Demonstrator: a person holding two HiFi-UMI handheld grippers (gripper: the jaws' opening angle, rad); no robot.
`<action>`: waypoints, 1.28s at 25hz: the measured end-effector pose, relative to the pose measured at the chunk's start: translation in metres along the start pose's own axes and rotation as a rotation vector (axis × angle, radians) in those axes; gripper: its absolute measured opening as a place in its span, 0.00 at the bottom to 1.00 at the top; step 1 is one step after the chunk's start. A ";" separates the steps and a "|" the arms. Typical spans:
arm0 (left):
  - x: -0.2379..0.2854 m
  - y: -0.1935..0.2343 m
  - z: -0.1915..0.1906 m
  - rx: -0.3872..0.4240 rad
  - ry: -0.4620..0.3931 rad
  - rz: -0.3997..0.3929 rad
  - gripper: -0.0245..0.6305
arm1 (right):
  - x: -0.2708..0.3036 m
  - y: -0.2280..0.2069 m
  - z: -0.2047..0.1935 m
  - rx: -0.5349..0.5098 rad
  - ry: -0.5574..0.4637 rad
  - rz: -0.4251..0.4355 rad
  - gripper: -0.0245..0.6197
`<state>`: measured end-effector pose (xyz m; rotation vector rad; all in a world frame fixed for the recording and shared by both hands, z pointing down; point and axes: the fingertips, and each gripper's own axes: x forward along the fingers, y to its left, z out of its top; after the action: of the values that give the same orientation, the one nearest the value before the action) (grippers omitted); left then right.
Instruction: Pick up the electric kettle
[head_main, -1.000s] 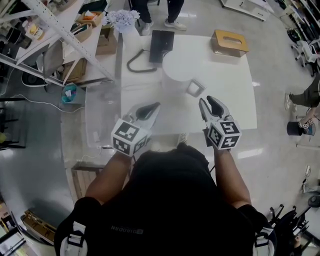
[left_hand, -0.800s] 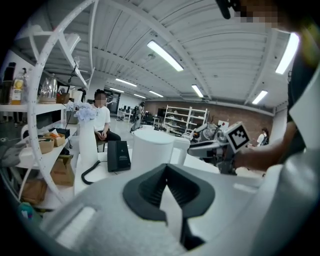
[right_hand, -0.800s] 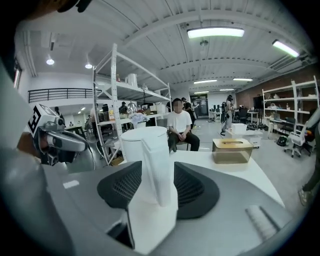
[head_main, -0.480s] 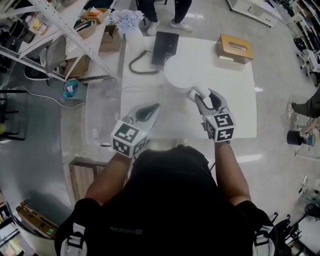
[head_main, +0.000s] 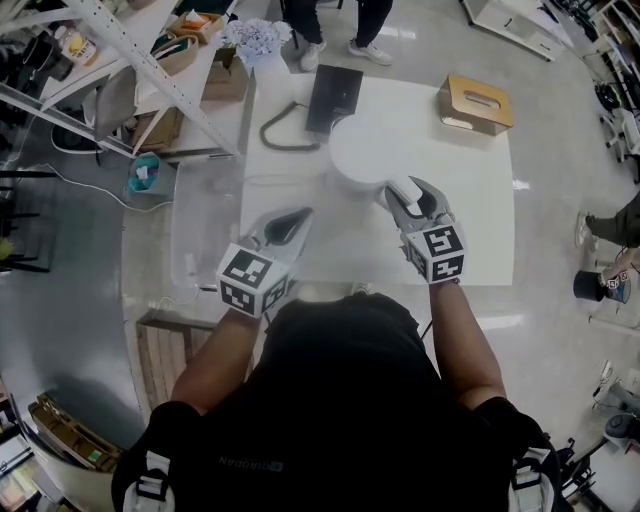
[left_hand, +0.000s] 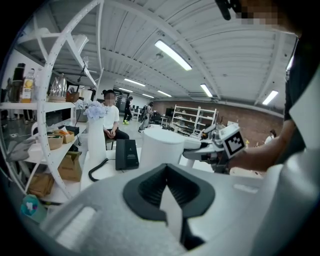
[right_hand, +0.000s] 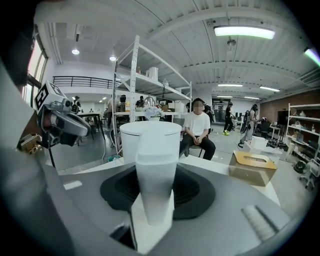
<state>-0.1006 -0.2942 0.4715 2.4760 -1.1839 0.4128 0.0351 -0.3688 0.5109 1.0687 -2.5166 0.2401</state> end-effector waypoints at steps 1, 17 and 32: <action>0.000 0.000 0.000 -0.003 0.000 0.002 0.04 | 0.000 0.000 0.000 -0.002 -0.003 0.008 0.28; 0.002 0.007 0.003 -0.033 -0.028 0.055 0.04 | 0.007 -0.001 0.017 -0.040 -0.042 0.054 0.24; -0.018 0.014 -0.003 -0.073 -0.047 0.150 0.04 | 0.018 -0.004 0.049 -0.057 -0.099 0.059 0.24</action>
<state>-0.1232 -0.2886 0.4697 2.3557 -1.3839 0.3473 0.0127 -0.3985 0.4739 1.0082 -2.6288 0.1344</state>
